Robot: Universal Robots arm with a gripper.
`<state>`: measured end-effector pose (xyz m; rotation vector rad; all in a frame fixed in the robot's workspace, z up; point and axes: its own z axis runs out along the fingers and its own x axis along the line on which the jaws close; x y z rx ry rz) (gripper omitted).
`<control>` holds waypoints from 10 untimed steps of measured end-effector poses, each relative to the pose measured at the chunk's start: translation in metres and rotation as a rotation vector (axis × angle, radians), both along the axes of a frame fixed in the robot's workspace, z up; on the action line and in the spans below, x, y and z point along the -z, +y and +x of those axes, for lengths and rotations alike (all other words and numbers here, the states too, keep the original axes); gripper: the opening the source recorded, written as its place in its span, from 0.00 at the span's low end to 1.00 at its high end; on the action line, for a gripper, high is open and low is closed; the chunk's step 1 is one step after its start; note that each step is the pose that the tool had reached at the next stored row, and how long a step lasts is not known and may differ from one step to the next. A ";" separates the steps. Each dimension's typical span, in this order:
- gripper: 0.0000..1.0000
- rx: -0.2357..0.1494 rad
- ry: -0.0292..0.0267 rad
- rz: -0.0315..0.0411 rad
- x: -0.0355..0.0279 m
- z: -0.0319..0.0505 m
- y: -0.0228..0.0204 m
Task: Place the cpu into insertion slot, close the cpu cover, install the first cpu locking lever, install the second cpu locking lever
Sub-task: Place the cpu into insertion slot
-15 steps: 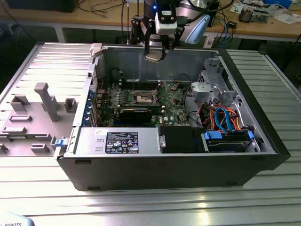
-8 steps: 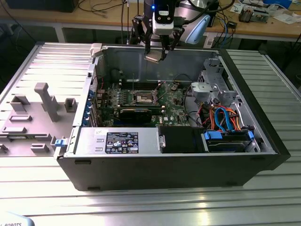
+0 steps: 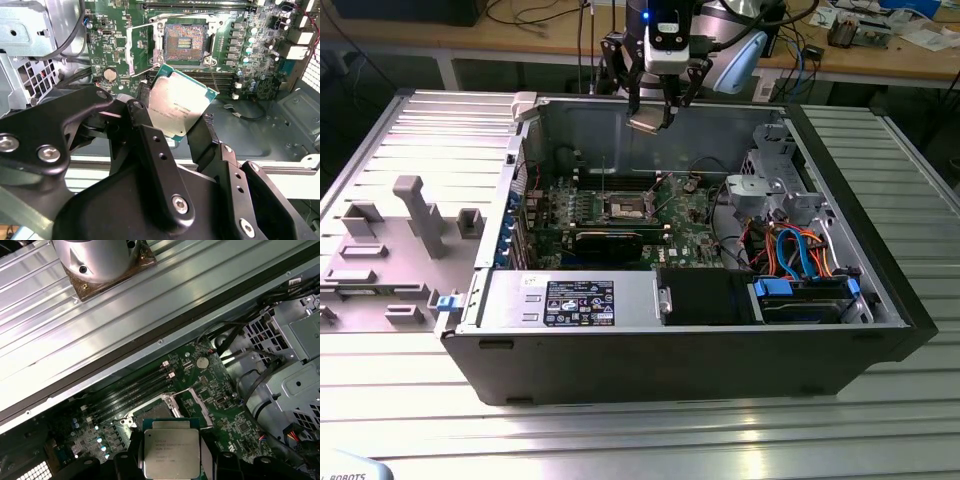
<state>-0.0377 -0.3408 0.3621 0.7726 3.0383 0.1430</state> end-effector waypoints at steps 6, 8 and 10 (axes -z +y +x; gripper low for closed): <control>0.54 0.048 0.0000 0.0000 0.0001 0.0000 0.0000; 0.54 0.073 0.0000 0.0000 0.0002 0.0000 0.0000; 0.54 0.095 0.0001 0.0000 0.0002 0.0000 0.0000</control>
